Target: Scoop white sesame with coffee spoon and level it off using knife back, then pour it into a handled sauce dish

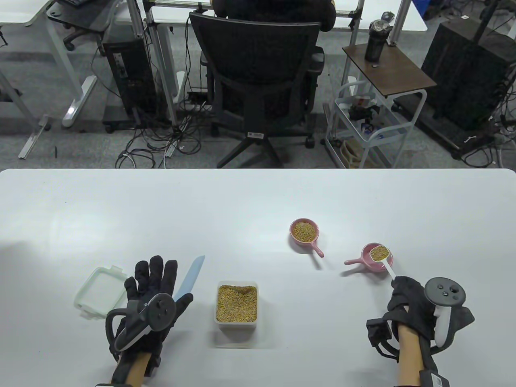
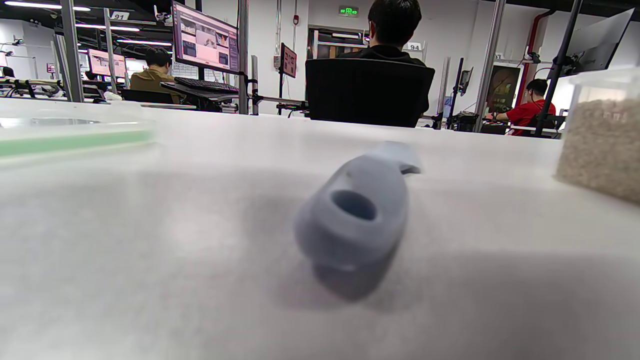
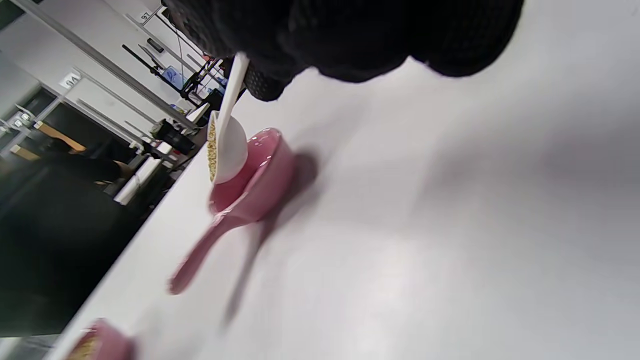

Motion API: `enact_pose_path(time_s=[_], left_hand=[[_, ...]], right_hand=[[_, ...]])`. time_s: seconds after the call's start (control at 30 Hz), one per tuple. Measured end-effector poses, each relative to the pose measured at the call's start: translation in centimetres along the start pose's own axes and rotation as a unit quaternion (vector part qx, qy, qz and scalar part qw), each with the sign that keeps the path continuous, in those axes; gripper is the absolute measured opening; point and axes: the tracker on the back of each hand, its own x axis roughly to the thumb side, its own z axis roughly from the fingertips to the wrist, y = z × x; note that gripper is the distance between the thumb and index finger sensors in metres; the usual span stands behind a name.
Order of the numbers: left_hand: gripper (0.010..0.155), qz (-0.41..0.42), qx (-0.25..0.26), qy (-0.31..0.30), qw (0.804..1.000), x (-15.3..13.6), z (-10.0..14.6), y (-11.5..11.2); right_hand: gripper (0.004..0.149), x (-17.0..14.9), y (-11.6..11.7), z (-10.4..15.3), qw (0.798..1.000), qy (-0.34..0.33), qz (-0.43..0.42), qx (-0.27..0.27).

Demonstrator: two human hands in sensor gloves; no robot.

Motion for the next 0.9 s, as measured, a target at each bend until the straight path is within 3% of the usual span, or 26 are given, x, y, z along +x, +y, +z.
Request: enact_pose_path(time_s=[0.2, 0.37, 0.77, 0.9], left_hand=[[0.087, -0.002, -0.009, -0.001, 1.000, 0.0, 0.0, 0.0], [0.087, -0.001, -0.011, -0.002, 1.000, 0.0, 0.0, 0.0], [0.087, -0.004, -0.013, -0.008, 1.000, 0.1, -0.2, 0.0], [0.087, -0.001, -0.012, -0.015, 1.000, 0.3, -0.2, -0.1]], right_hand=[[0.040, 2.0, 0.6, 1.0, 0.989, -0.025, 0.130, -0.059], [0.040, 3.2, 1.5, 1.9, 0.963, -0.042, 0.225, -0.140], [0.042, 3.9, 1.5, 3.1, 0.945, -0.072, 0.261, -0.186], [0.042, 4.7, 1.2, 4.5, 0.942, -0.121, 0.241, -0.201]])
